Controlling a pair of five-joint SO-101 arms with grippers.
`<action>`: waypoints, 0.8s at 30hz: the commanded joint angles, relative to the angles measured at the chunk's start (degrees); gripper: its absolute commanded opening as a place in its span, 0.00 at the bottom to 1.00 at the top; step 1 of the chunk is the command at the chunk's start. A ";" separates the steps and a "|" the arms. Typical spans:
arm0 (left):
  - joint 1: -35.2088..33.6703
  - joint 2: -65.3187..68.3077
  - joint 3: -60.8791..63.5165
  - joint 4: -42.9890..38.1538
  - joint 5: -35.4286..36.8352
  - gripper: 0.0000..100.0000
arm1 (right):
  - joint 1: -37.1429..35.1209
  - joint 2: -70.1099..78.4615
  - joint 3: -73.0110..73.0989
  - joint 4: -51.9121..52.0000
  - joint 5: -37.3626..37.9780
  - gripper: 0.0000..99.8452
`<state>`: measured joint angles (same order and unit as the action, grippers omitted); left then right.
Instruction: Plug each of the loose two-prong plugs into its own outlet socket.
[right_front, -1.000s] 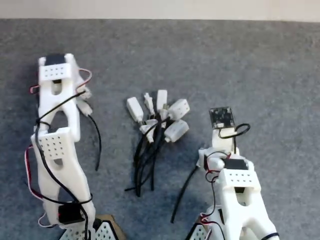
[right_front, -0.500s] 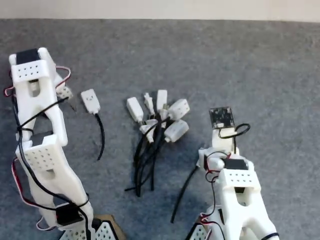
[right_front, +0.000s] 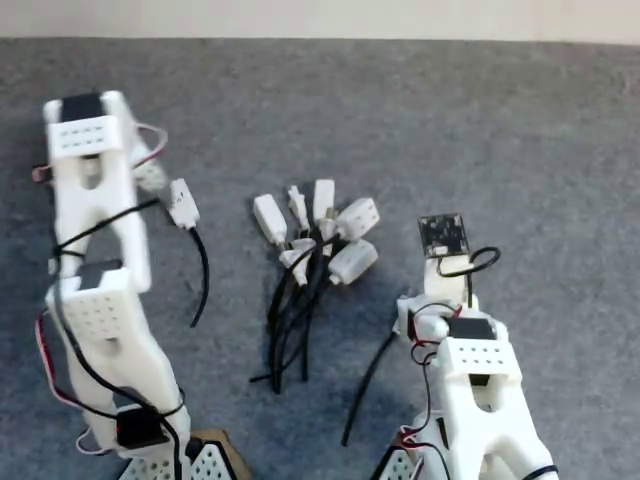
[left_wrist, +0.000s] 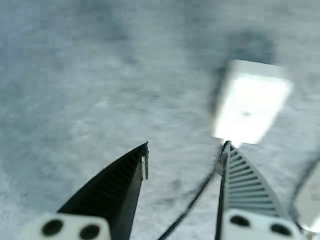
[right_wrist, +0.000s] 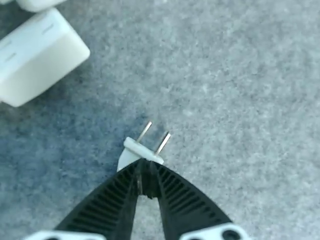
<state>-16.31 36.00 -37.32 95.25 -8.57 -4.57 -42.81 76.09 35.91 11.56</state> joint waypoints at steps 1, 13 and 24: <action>4.44 -2.95 -1.63 -3.34 2.11 0.23 | -0.66 0.75 -0.22 -1.63 0.62 0.01; -1.10 8.13 -1.89 -5.36 2.37 0.23 | -0.66 0.66 -0.22 -1.63 0.62 0.01; -12.00 7.43 -6.02 0.53 -3.25 0.23 | -0.66 0.66 -0.40 -1.63 0.62 0.01</action>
<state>-25.71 46.29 -39.87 92.79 -10.42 -4.75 -42.81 76.09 35.56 11.56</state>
